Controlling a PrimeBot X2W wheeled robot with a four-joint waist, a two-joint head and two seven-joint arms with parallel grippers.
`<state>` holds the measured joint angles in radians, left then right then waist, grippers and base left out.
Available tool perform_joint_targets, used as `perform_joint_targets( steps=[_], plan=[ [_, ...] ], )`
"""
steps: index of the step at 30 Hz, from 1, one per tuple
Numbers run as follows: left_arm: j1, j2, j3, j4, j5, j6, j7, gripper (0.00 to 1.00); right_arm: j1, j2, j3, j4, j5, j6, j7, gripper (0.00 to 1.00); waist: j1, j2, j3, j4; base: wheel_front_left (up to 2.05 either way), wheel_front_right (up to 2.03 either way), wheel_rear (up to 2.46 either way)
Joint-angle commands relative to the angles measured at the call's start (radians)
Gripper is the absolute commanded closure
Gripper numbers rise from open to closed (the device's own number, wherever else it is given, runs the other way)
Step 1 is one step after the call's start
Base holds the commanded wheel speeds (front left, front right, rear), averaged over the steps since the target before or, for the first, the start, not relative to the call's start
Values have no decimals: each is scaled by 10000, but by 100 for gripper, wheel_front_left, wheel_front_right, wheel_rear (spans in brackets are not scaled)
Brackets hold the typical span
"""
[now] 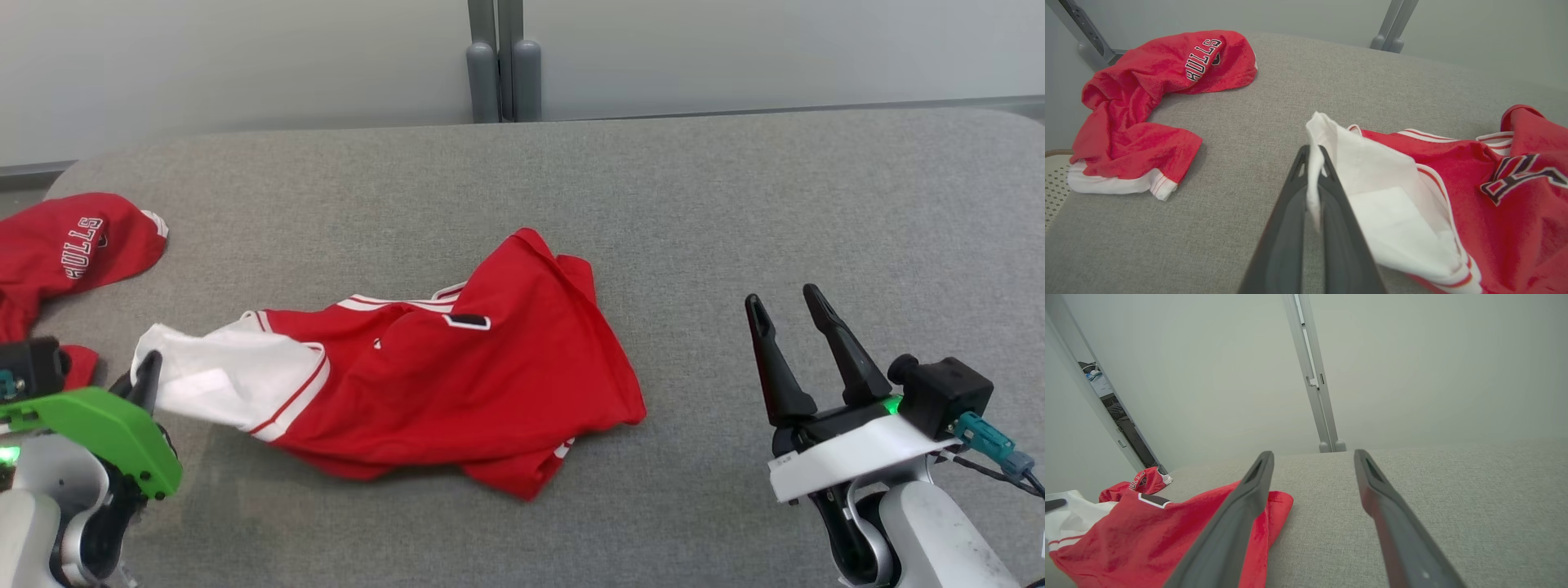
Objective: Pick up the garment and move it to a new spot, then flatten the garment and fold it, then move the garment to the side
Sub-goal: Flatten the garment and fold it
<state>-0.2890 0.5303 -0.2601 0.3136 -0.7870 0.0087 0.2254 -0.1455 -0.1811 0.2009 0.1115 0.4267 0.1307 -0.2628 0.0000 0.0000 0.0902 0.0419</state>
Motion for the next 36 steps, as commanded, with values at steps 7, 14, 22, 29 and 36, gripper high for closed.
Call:
perform_joint_targets(
  steps=[7, 14, 22, 29, 36],
  plan=[
    [887, -439, 173, 1550, -286, -390, -1149, 0, 230, -170, 194, 149, 115, 1, -26, 0, 0, 0, -393, -21, 0, 0, 0],
    [1225, -378, 262, 781, 862, 349, -3213, 0, 422, -185, 199, 232, 140, 1, -26, 0, 0, 0, -538, -117, 0, 0, 0],
    [2313, -1424, -250, -1586, 2492, 1896, -4796, 0, 653, -138, 8, 262, 231, 1, -26, 0, 0, 0, -606, -96, 0, 0, 0],
    [2499, -2280, -952, -1208, 2859, 1782, -4883, 0, 588, -266, 71, 441, 313, 1, -27, 0, 0, 0, -626, 56, 0, 0, 0],
    [2146, -2276, -1017, -985, 2895, 1706, -4864, 0, 66, -401, 1092, 1631, 1289, 1, 88, 0, 0, 0, -452, 493, 0, 0, 0]
  ],
)
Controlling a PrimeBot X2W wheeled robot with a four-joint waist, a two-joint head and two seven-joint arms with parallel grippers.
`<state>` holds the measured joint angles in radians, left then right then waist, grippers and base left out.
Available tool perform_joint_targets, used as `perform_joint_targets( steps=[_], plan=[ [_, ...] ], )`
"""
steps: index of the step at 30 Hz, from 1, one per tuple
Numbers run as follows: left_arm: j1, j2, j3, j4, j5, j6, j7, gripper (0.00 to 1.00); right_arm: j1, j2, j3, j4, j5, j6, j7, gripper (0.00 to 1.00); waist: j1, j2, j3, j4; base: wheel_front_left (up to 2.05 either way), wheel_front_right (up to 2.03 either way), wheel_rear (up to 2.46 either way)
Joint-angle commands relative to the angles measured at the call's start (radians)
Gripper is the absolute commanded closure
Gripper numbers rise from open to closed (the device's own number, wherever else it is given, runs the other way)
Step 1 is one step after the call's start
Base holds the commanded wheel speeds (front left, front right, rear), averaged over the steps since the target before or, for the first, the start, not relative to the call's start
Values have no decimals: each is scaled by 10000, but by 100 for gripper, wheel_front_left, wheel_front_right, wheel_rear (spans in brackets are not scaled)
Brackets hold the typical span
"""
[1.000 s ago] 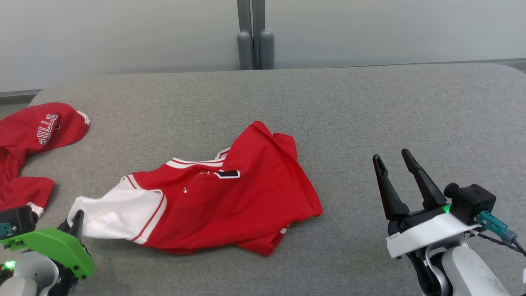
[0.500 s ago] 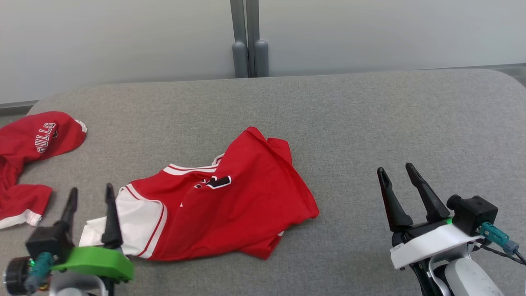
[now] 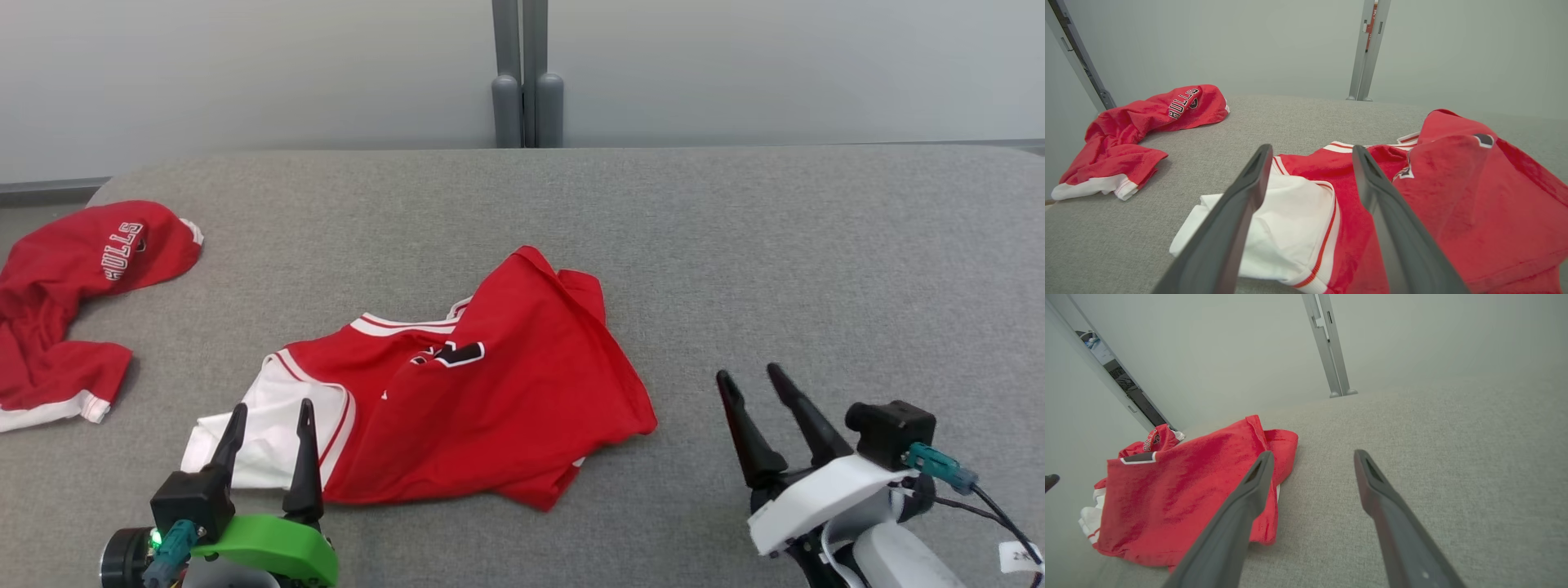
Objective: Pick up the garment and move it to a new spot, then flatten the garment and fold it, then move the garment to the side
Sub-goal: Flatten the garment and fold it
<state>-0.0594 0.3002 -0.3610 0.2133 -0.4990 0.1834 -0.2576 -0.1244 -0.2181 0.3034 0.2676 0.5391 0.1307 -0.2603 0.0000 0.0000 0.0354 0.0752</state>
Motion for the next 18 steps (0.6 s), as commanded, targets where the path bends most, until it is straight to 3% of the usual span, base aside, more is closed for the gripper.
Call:
perform_joint_targets(
  steps=[1, 10, 15, 16, 17, 18],
  plan=[
    [-176, -6, -12, 16, -7, -41, -32, 0, -347, -50, 406, 382, 574, 1, 300, 0, 0, 0, 128, 251, 0, 0, 0],
    [-277, -272, -125, 259, -135, -135, -51, 0, -1357, -277, 1931, 2090, 3306, 1, 2038, 0, 0, 0, 317, 1093, 0, 0, 0],
    [-352, -334, -143, 451, -64, -154, -70, 0, -1686, -281, 2494, 2725, 4058, 1, 2148, 0, 0, 0, 366, 1421, 0, 0, 0],
    [-355, -353, -150, 485, -63, -164, -72, 0, -1740, -276, 2611, 2804, 4136, 1, 2131, 20, 0, 0, 372, 1443, 0, 0, 0],
    [-365, -374, -151, 518, -64, -166, -76, 0, -1831, -299, 2716, 2863, 4213, 1, 2054, 69, 0, 0, 377, 1459, 0, 0, 0],
    [-369, -389, -147, 544, -59, -167, -77, 0, -1898, -331, 2807, 2886, 4299, 1, 2000, 100, 0, 0, 384, 1465, 0, 0, 0]
  ],
)
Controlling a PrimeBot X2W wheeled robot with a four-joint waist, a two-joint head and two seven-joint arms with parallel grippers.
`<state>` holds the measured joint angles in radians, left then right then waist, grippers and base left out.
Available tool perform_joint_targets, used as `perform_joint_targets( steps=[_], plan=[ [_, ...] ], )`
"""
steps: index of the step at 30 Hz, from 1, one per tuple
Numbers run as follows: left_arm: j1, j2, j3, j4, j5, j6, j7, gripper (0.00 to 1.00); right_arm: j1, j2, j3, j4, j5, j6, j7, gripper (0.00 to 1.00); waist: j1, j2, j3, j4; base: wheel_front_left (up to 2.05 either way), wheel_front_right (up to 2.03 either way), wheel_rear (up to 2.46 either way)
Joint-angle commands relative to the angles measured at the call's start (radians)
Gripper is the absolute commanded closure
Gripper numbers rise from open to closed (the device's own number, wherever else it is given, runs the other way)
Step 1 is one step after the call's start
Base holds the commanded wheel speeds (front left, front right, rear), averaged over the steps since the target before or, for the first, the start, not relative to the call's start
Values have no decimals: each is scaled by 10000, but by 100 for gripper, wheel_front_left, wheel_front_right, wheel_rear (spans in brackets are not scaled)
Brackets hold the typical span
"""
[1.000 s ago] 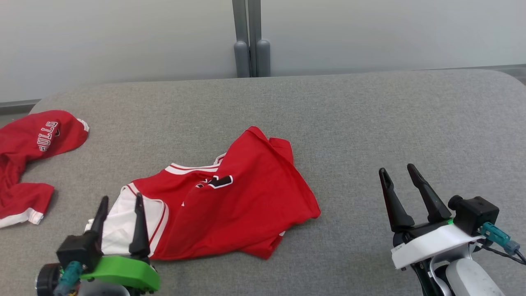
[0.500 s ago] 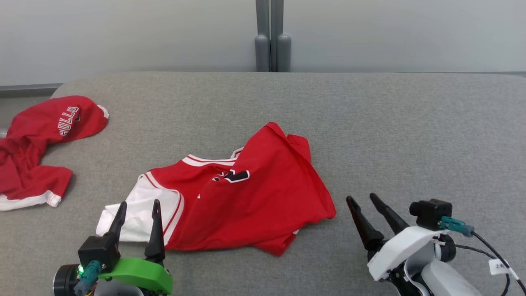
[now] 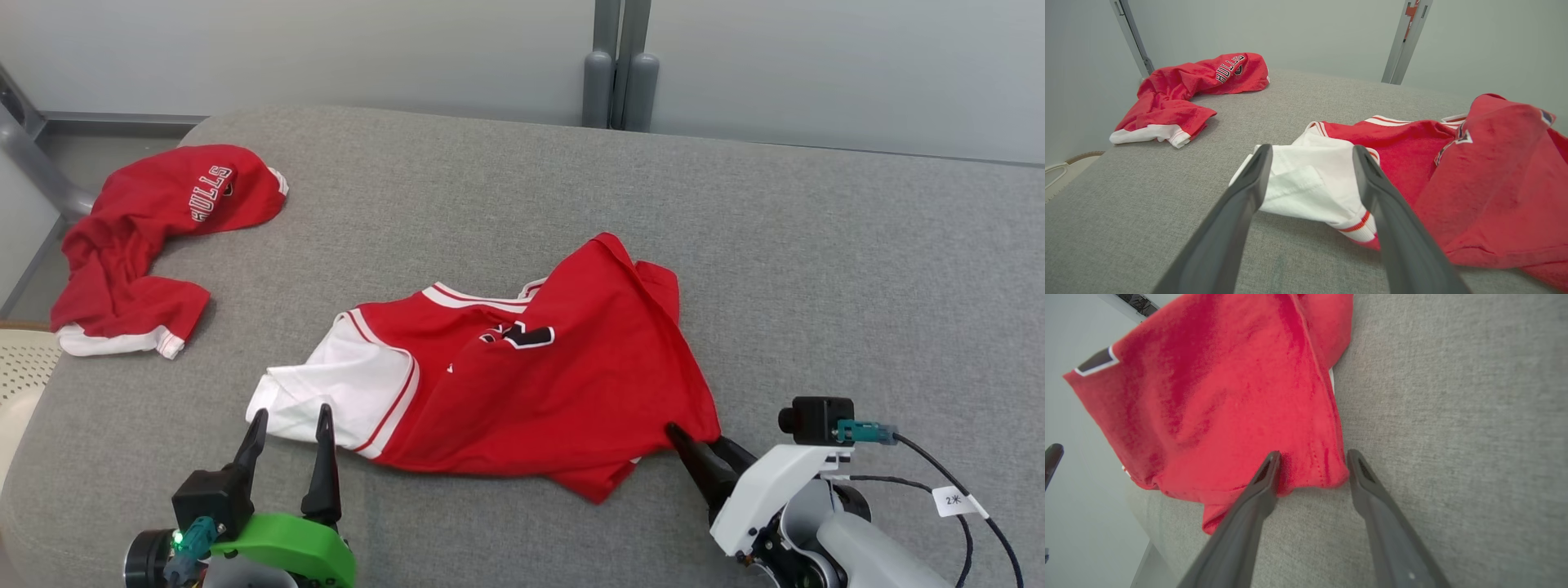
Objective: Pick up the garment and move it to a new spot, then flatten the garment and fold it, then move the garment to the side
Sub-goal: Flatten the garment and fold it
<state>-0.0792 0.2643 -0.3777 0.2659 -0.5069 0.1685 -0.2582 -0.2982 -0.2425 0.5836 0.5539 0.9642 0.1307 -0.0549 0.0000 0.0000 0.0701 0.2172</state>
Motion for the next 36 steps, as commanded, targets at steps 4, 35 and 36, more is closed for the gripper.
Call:
perform_joint_targets(
  steps=[4, 35, 36],
  plan=[
    [-147, -74, 31, 97, 44, 7, -80, 0, -348, -342, 307, -88, 325, 1, -429, 100, 0, 0, 93, -89, 0, 0, 0],
    [-172, 96, 155, 313, 225, -73, 1, 0, 766, -1755, -70, -208, 1069, 1, -1950, 0, 0, 0, -26, -1764, 0, 0, 0],
    [-134, 120, 147, 291, 235, -48, 54, 0, 746, -1772, -131, -262, 996, 1, -1985, 0, 0, 0, -93, -1774, 0, 0, 0]
  ],
)
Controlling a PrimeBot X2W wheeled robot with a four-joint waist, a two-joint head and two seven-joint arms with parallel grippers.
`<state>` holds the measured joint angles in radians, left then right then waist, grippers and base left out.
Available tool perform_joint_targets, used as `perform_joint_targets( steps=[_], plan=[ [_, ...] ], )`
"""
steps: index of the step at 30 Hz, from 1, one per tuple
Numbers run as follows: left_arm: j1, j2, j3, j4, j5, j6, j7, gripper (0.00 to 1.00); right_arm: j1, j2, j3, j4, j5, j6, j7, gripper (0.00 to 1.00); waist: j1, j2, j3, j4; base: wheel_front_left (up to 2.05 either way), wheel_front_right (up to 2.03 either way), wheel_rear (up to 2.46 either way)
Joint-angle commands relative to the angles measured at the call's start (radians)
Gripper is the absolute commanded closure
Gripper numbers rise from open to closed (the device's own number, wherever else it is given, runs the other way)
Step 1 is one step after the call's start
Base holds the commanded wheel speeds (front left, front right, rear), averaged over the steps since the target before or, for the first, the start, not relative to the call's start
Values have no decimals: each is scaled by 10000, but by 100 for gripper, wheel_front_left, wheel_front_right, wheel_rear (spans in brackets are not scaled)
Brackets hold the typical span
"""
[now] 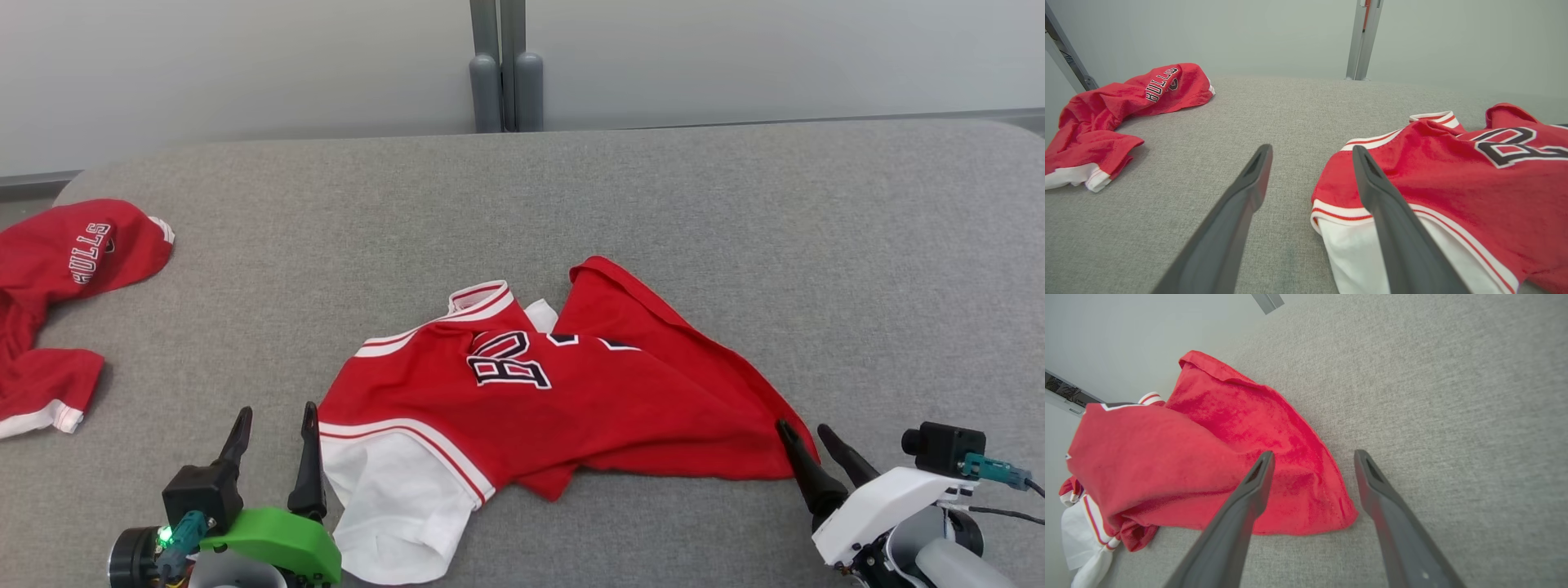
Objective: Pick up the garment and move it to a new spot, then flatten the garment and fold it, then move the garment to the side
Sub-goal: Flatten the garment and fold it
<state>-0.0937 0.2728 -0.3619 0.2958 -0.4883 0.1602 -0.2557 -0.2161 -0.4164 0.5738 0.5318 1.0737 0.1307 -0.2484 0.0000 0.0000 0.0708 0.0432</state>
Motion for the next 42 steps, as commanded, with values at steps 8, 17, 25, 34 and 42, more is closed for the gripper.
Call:
perform_joint_targets(
  steps=[8, 17, 25, 34, 42],
  plan=[
    [-38, 666, -35, -70, -101, -79, 1104, 0, 66, -257, -915, -878, -616, 1, -162, 0, 0, 0, -310, -157, 0, 0, 0],
    [-1051, 1607, 129, -22, -1471, -1115, 4316, 0, 234, 215, -1738, -1528, -1496, 1, -173, 0, 0, 0, 52, -548, 0, 0, 0],
    [-2189, 2086, 56, 1118, -2987, -2070, 7520, 0, -125, 796, -1701, -1693, -2048, 1, -168, 0, 0, 0, 651, -1254, 0, 0, 0],
    [-2574, 2258, -133, 1413, -3837, -2425, 9275, 0, -251, 989, -1788, -1525, -2287, 1, -169, 0, 0, 0, 886, -1732, 0, 0, 0],
    [-3068, 2468, -112, 1270, -3685, -2402, 9370, 100, -367, 1007, -1682, -1362, -2274, 1, -169, 0, 0, 0, 906, -1872, 0, 0, 0]
  ],
)
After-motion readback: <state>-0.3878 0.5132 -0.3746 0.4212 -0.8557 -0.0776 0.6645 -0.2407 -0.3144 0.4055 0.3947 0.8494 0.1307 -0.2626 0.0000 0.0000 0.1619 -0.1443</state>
